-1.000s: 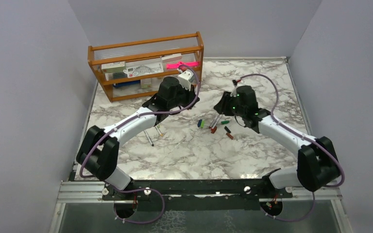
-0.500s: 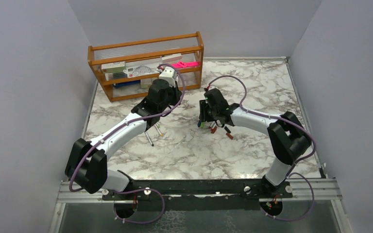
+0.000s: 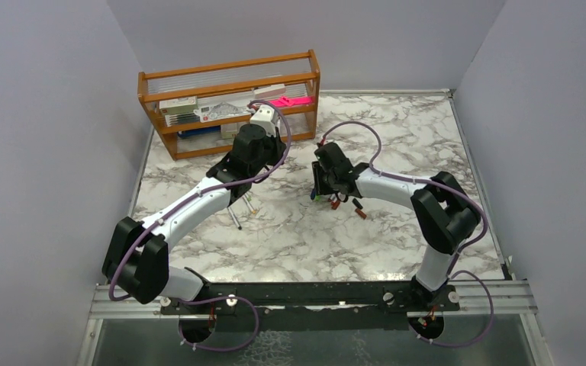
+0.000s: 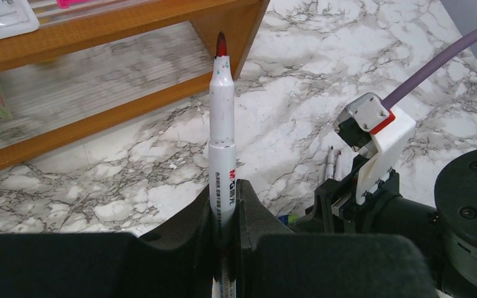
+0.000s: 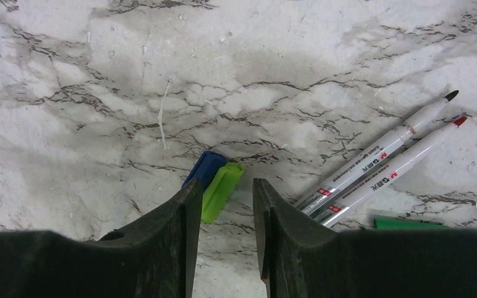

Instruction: Insert the pens into the pen caps

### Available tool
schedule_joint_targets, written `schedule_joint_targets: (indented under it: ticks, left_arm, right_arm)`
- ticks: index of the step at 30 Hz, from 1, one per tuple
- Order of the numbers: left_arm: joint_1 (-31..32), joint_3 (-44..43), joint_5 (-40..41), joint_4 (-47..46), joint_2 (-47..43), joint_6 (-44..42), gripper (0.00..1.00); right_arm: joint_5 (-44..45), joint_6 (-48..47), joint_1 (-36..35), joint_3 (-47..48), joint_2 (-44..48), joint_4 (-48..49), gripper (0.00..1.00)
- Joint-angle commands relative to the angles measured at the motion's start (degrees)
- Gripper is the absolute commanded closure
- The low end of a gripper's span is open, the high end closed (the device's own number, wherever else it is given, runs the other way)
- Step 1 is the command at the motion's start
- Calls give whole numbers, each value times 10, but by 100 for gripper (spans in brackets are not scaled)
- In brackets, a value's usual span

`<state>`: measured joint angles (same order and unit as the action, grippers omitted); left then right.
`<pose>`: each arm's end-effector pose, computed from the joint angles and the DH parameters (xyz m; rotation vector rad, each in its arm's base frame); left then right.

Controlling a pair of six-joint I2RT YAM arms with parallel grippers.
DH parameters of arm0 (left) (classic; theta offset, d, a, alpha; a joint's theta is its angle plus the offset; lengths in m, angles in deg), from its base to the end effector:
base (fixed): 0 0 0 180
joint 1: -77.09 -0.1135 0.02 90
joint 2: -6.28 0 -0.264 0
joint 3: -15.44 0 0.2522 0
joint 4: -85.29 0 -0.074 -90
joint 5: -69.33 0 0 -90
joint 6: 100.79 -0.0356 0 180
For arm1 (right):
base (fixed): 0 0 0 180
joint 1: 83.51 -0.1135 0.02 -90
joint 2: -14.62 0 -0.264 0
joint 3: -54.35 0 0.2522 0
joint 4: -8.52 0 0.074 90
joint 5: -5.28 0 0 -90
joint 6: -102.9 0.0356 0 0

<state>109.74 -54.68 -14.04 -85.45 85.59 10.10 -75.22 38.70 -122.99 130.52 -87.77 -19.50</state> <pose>0.2748 -0.1712 0.2980 0.1172 1.9217 -0.5248 0.2867 0.2286 0.1714 -0.2328 2.5075 0.2619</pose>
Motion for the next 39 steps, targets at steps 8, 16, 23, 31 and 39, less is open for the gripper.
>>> schedule_joint_targets:
  ticks: [8, 16, 23, 31, 39]
  left_arm:
    - [2, -16, -1, 7, 9, 3, 100]
    - [3, -14, -9, 7, 7, -7, 100]
    - [2, -15, -7, 9, 6, -7, 100]
    - [2, -9, -84, -30, 17, 9, 100]
    - [10, 15, -339, -190, 29, 104, 100]
  right_arm:
    - [29, 4, -8, 9, -24, -15, 63]
    - [28, 3, -8, 15, -48, -19, 63]
    - [23, 4, -8, 16, -44, -22, 86]
    - [-31, 28, -7, -10, 43, 53, 99]
    - [-14, 56, 11, -93, 198, 234, 99]
